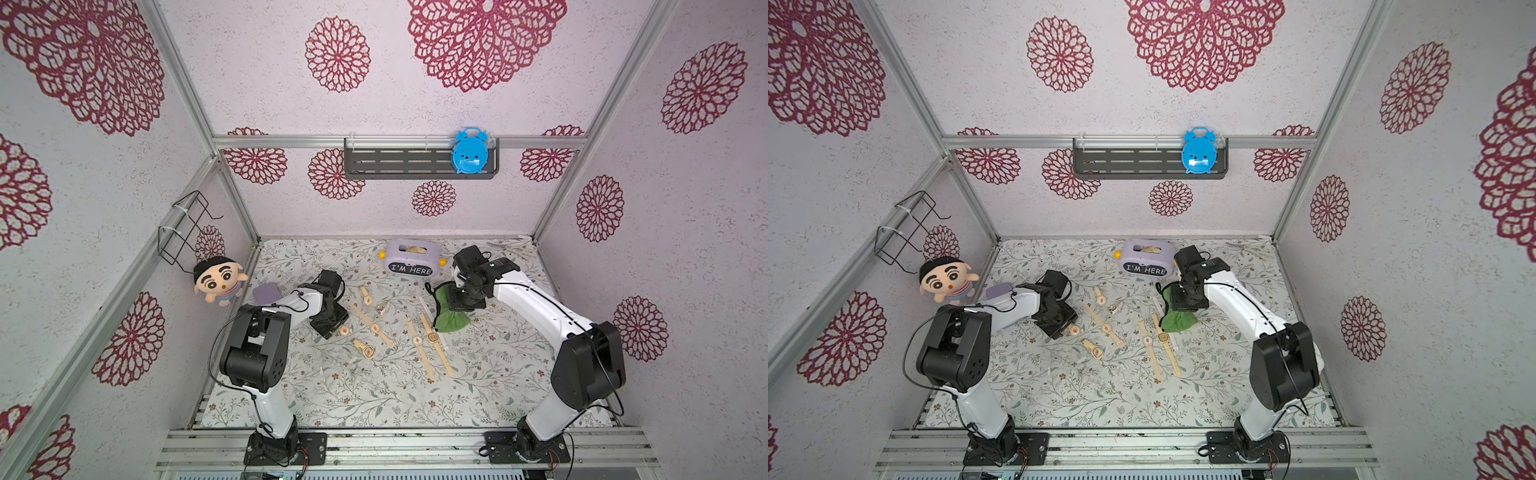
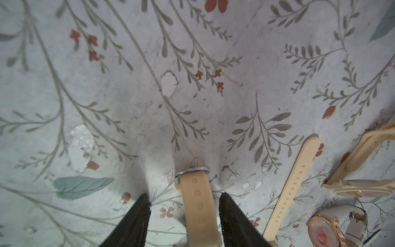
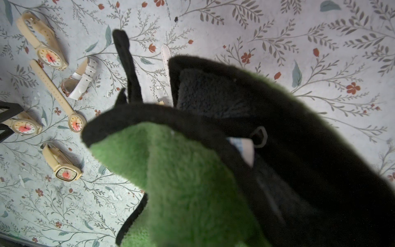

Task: Wipe the watch dial
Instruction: Pick up the watch at the center of the board.

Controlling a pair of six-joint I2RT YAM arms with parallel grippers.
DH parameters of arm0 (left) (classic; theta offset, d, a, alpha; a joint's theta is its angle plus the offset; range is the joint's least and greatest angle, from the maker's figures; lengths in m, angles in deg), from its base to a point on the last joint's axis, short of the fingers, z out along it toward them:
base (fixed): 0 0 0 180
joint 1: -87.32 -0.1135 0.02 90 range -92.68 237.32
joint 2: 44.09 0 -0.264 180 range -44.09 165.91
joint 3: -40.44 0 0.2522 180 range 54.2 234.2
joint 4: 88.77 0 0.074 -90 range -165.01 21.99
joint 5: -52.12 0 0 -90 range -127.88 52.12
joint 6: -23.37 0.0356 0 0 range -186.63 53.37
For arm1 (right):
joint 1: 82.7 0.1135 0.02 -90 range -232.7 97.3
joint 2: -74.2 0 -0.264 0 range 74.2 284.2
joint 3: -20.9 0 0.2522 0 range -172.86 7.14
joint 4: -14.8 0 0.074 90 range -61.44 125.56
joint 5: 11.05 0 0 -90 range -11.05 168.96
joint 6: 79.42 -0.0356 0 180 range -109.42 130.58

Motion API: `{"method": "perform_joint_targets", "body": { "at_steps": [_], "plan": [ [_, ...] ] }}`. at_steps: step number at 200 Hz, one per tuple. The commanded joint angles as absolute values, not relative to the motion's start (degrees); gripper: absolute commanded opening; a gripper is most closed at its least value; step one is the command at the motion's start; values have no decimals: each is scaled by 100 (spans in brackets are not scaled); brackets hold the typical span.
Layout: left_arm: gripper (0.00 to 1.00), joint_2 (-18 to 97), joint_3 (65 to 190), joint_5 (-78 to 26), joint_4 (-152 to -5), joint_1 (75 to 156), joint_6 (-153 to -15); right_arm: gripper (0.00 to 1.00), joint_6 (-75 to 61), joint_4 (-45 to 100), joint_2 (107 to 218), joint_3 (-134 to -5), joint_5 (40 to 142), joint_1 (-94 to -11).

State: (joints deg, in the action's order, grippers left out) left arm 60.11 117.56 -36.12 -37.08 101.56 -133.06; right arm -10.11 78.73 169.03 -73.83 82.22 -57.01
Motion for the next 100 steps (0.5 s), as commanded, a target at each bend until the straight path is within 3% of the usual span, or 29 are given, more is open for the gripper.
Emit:
{"method": "perform_joint_targets", "body": {
  "at_steps": [1, 60, 100],
  "plan": [
    [46, 6179, 11876, -3528, -3953, 10120, -13176, 0, -1125, 7769, 16895, -7341, 8258, -5610],
    [19, 6147, 12050, -3446, -3810, 10110, -13094, 0, -1113, 7795, 16904, -7544, 8238, -5402],
    [12, 5913, 12303, -3423, -3583, 10136, -13076, 0, -1143, 7806, 16887, -7668, 8267, -5281]
  ]
}}
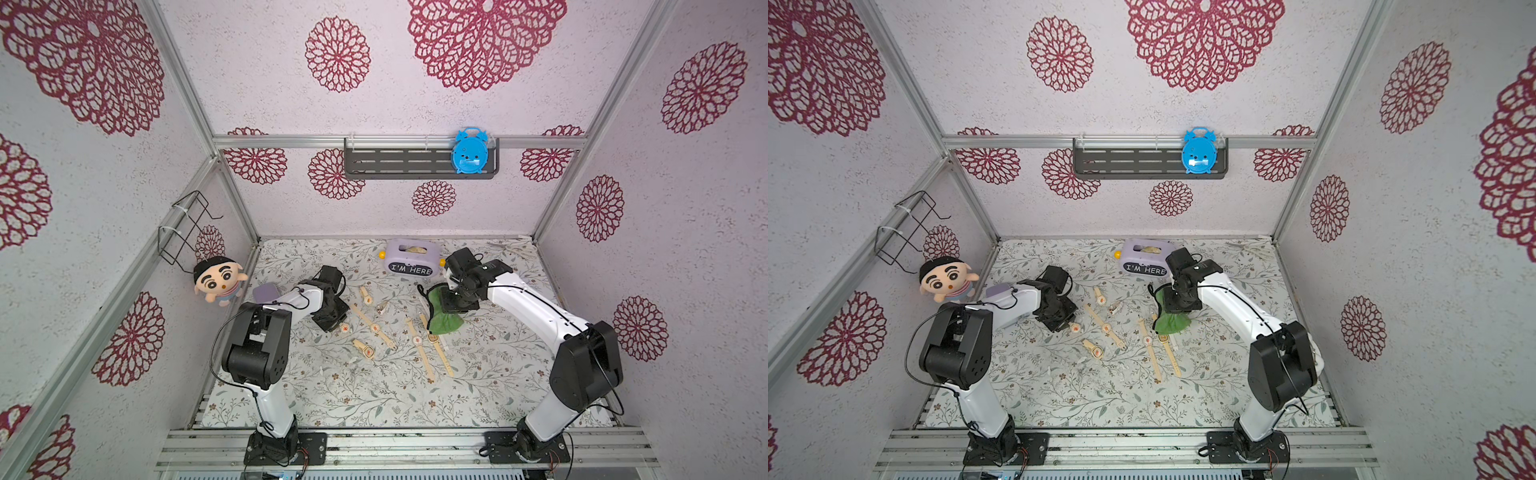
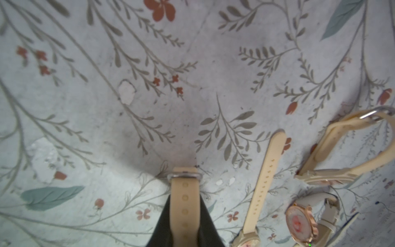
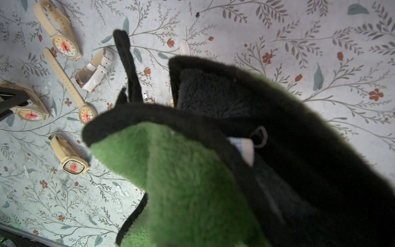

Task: Wipe the watch dial
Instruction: Pick up the watch at the center of the board, then wipe the dirt from the watch dial.

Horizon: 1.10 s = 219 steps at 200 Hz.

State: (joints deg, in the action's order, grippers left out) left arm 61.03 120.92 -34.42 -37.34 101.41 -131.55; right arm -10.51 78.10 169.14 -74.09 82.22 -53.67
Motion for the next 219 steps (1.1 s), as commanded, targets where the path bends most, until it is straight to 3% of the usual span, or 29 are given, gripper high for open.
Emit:
{"method": "perform_joint_targets", "body": {
  "at_steps": [1, 39, 139, 219],
  "plan": [
    [12, 5907, 12312, -3425, -3573, 10137, -13082, 0, -1141, 7805, 16886, -7669, 8270, -5282],
    [0, 5451, 12500, -3394, -3450, 10183, -13189, 0, -1260, 7597, 16851, -7719, 8497, -5095],
    [0, 4497, 12145, -2484, -5539, 10286, -14219, 0, -2665, 5595, 17078, -7694, 10275, -4864],
    [0, 4187, 11481, -2201, -6949, 10551, -14765, 0, -2779, 5475, 17707, -8367, 10375, -4310]
  ]
}}
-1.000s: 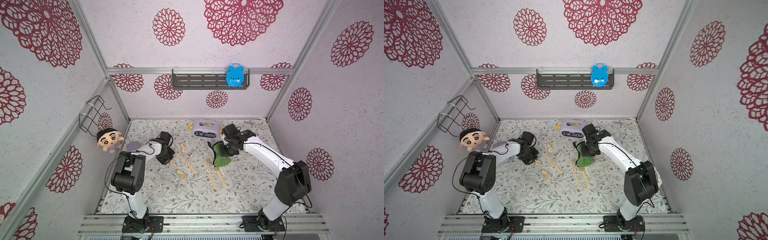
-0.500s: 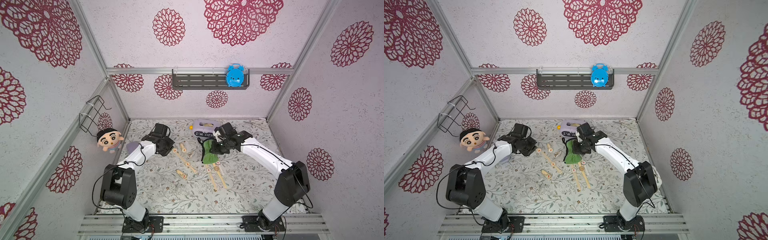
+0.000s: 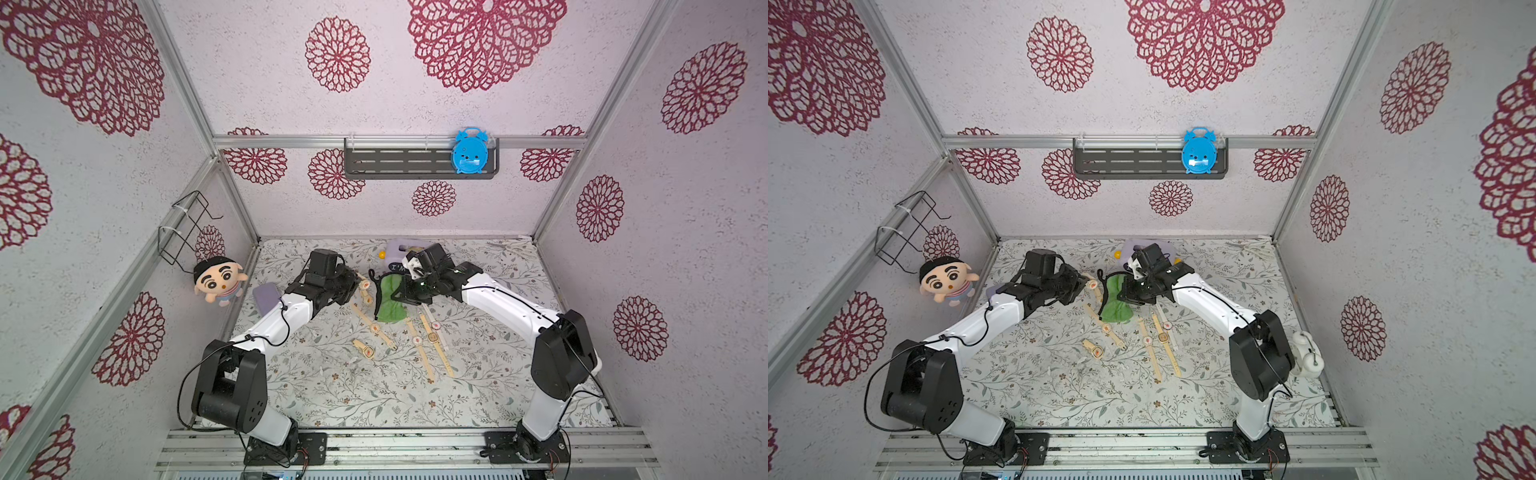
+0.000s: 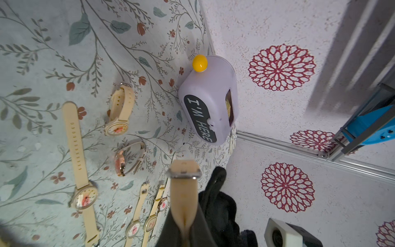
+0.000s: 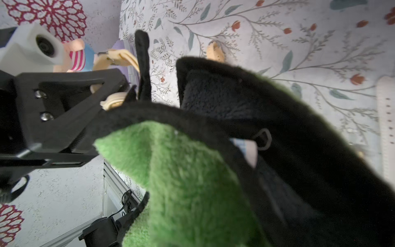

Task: Wipe the watch dial
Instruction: Wipe the dirt from the watch dial.

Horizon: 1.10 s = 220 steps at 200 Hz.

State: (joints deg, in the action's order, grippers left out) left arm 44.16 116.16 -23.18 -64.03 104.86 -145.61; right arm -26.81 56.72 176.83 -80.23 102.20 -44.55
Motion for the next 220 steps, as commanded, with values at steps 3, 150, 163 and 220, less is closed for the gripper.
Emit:
{"method": "perform_joint_targets", "body": {
  "at_steps": [3, 150, 163, 220],
  "plan": [
    [0, 4173, 11461, -2195, -6967, 10559, -14770, 0, -2781, 5479, 17735, -8399, 10382, -4287],
    [0, 3729, 11445, -1811, -6464, 11198, -14053, 0, -2036, 7019, 19559, -11604, 10187, -4295],
    [0, 3635, 11441, -1827, -6218, 11193, -13860, 0, -2018, 7136, 19623, -11829, 10213, -4373],
    [0, 3264, 11217, -1982, -5485, 11106, -13270, 0, -1956, 7352, 19460, -12055, 10321, -4786]
  ]
}}
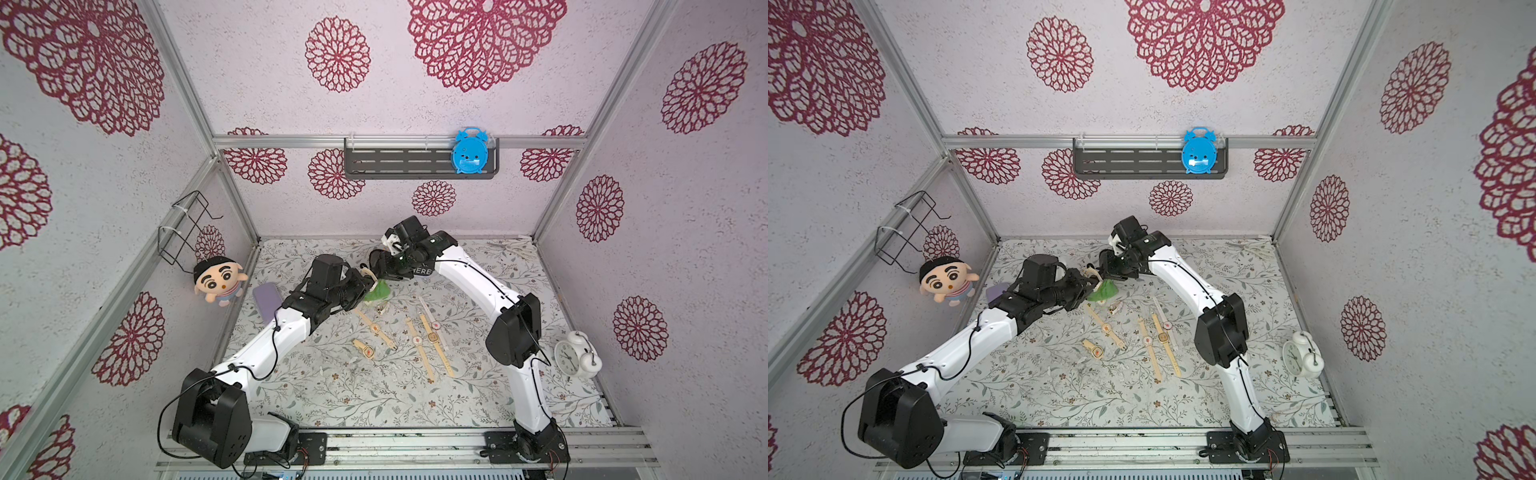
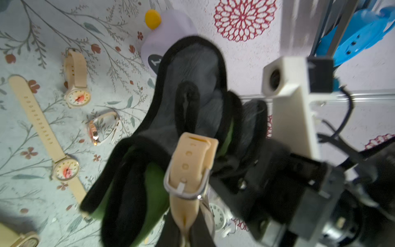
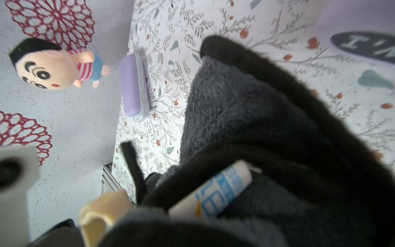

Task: Wipe the watch dial
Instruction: Wipe the dirt from the watch dial.

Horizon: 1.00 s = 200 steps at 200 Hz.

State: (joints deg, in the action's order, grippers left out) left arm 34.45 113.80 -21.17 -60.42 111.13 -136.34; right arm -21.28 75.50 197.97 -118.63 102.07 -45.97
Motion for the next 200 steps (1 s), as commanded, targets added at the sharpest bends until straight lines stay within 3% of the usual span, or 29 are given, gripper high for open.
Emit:
{"method": "perform_joint_targets", "body": {
  "at_steps": [1, 34, 88, 125, 165, 200],
  "plan": [
    [0, 3255, 11206, -1992, -5491, 11106, -13271, 0, -1952, 7354, 19452, -12047, 10317, -4797],
    [0, 3003, 10885, -1891, -5838, 10766, -13612, 0, -1792, 7375, 19103, -11592, 10244, -5004],
    [0, 3024, 10715, -1564, -6534, 10222, -14157, 0, -1906, 6592, 18129, -9749, 10176, -5124],
    [0, 3204, 10457, -1391, -7393, 9998, -14836, 0, -2146, 5918, 17395, -8574, 10037, -4957],
    [0, 3642, 10712, -1177, -7384, 9961, -14990, 0, -2529, 5034, 16651, -7512, 9724, -4605],
    [0, 3865, 10834, -1182, -7447, 9981, -15140, 0, -2555, 4499, 16490, -7218, 9965, -4366]
  ]
}}
